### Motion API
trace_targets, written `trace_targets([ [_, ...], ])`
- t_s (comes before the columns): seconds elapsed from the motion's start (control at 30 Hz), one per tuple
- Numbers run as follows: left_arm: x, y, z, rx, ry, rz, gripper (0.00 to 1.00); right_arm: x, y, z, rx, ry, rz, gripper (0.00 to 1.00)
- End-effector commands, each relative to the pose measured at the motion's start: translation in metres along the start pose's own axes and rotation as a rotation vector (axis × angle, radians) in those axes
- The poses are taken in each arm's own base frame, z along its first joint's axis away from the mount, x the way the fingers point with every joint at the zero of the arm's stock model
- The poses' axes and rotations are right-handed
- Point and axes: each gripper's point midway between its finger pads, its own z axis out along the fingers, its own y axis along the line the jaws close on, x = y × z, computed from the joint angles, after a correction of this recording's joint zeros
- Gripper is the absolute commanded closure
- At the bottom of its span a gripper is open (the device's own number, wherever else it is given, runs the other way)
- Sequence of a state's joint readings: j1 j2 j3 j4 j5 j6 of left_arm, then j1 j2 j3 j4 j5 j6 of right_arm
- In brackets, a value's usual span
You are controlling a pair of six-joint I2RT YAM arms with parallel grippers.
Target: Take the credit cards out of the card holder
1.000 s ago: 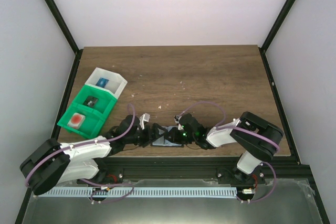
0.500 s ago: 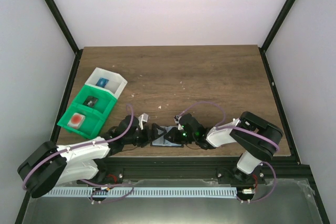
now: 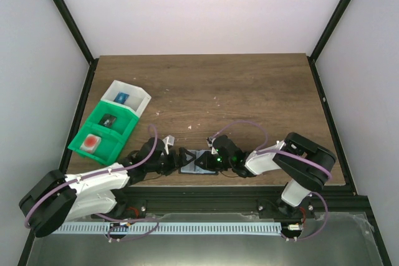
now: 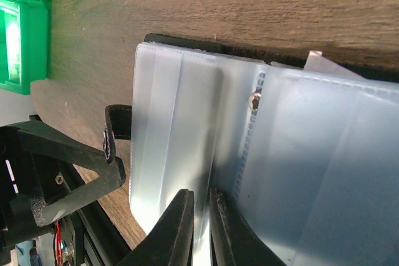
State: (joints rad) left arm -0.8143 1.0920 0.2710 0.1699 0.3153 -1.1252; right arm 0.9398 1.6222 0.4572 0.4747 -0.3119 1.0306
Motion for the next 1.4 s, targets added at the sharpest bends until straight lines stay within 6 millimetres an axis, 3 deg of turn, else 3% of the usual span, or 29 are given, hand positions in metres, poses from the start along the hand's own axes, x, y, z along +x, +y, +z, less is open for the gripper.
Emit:
trace_targets([
  [0.0, 0.000, 0.003, 0.001, -0.006, -0.004, 0.011, 0.00, 0.016, -0.015, 0.003, 0.047, 0.047, 0.011, 0.90],
  [0.87, 0.003, 0.015, 0.007, -0.044, 0.008, 0.009, 0.00, 0.016, -0.014, 0.005, 0.043, 0.051, 0.010, 0.90],
  [1.37, 0.002, -0.018, 0.004, 0.095, 0.022, 0.008, 0.00, 0.019, -0.014, 0.006, 0.039, 0.060, 0.010, 0.90],
])
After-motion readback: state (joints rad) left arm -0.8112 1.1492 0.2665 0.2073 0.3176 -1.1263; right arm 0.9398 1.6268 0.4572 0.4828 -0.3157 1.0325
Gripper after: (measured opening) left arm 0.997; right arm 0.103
